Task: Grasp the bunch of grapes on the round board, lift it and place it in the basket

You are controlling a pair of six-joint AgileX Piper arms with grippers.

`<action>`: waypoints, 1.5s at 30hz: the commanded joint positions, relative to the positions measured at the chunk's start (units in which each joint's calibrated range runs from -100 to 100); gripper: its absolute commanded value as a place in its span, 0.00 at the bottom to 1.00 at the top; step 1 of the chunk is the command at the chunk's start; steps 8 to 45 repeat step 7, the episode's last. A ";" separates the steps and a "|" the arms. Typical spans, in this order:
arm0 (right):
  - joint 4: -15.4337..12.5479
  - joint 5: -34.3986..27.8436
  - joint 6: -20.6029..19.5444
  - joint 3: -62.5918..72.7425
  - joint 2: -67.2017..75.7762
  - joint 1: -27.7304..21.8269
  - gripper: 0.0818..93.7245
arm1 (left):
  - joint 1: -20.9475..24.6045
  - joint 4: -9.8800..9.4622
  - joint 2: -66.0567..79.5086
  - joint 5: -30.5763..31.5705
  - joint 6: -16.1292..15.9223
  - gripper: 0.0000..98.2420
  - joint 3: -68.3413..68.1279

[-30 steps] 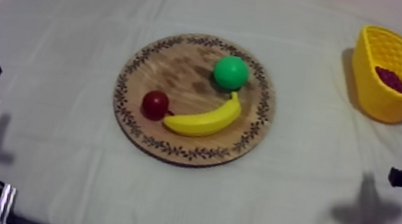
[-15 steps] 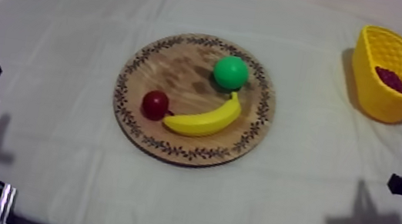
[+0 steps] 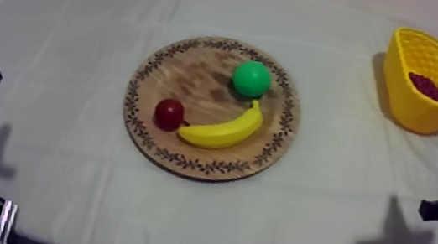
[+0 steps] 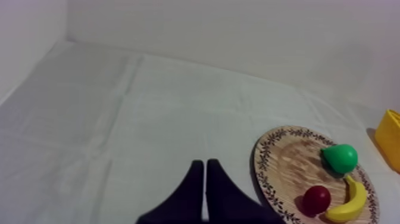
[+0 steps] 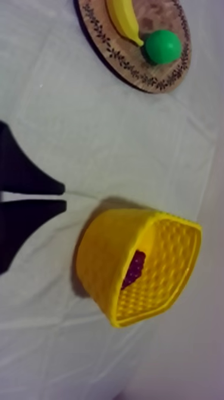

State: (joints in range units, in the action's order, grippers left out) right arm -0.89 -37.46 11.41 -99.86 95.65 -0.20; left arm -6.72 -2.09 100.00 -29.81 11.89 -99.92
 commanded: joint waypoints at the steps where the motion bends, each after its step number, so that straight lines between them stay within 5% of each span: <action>1: 0.04 -0.04 0.10 -0.03 0.02 0.05 0.00 | 0.03 0.02 0.00 -0.02 0.01 0.00 0.03; 45: 0.04 -0.04 0.31 -0.03 0.02 0.05 0.00 | 0.03 0.02 0.00 -0.02 0.01 0.00 0.03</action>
